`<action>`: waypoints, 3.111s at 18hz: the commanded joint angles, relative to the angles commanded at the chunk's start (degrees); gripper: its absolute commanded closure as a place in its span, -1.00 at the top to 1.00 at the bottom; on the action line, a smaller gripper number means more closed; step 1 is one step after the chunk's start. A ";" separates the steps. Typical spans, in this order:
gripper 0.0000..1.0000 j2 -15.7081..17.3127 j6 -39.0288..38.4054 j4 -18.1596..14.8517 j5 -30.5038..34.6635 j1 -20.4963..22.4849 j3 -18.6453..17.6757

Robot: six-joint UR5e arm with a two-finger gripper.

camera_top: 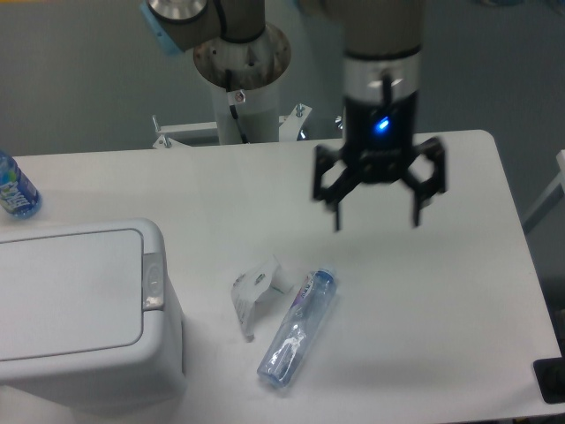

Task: Open the trash can
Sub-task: 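Move the open gripper down toward the grey button on the trash can rim, then press the gripper finger down on the grey button to pop the lid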

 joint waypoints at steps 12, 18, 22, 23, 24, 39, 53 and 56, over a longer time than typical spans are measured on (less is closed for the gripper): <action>1.00 -1.06 -6.70 0.01 -3.10 -7.12 -1.76; 1.00 -1.15 -7.06 0.01 -3.01 -8.88 -3.42; 1.00 -1.23 -6.97 0.01 -3.01 -9.06 -3.60; 1.00 -1.23 -6.88 0.01 -3.01 -9.23 -3.60; 1.00 -1.32 -6.88 0.01 -2.92 -9.32 -3.60; 1.00 -1.94 -6.62 0.18 -2.75 -9.41 -3.87; 1.00 -0.71 -2.33 0.18 10.31 -3.62 6.05; 1.00 -0.27 2.16 -0.69 20.62 -0.63 5.89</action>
